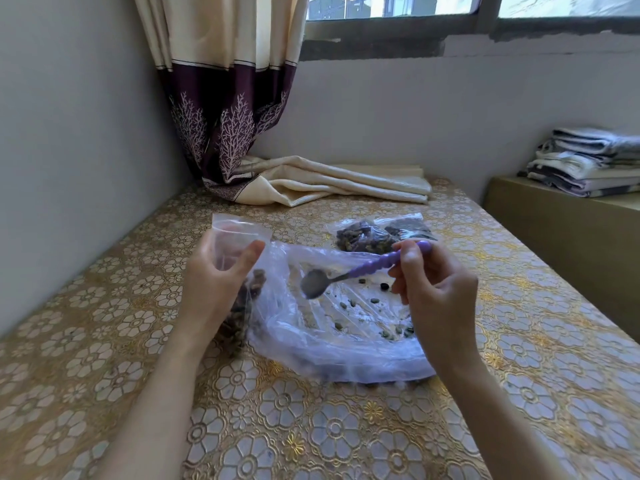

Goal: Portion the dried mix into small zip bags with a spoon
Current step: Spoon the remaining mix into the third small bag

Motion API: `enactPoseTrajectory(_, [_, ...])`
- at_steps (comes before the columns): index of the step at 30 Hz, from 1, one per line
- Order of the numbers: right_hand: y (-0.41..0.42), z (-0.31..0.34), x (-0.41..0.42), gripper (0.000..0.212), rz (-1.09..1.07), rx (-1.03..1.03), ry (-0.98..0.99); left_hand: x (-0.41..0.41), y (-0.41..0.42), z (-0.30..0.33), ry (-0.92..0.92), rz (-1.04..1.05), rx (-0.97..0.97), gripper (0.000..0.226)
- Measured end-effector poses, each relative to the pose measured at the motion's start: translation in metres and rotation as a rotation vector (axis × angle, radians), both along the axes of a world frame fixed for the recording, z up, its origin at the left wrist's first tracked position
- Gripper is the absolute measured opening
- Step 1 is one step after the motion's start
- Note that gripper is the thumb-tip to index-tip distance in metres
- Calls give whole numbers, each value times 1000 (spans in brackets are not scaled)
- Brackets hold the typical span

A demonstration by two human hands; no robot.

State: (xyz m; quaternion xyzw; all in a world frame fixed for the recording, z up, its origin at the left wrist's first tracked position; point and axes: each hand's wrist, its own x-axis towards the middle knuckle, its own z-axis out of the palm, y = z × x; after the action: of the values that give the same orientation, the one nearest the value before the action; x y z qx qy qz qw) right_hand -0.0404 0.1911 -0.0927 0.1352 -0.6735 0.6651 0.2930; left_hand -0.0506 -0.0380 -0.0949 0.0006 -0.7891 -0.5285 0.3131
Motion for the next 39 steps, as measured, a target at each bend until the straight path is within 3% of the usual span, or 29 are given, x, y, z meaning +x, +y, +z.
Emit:
enactPoseTrajectory(8, [-18,-4,10,13,210,111,36,3,1,8,84,15,51,29])
enactPoseTrajectory(13, [-18,-5,13,13,362,167,79,2,0,5,95,14,58,41])
enactPoseTrajectory(21, [-13,-4,12,17,566,254,8,2,-9,6,98,29,83,26])
enactPoseTrajectory(28, [-12,-5,11,15,516,271,18,7,-13,13,150,9,115,26])
enactPoseTrajectory(32, [-15,-2,11,14,532,104,-20,8,-12,14,163,16,132,27])
enactPoseTrajectory(35, [-11,0,5,14,399,-12,-46,8,-11,13,146,19,105,28])
enactPoseTrajectory(39, [-3,-1,0,21,204,41,-64,7,-7,14,165,-8,107,29])
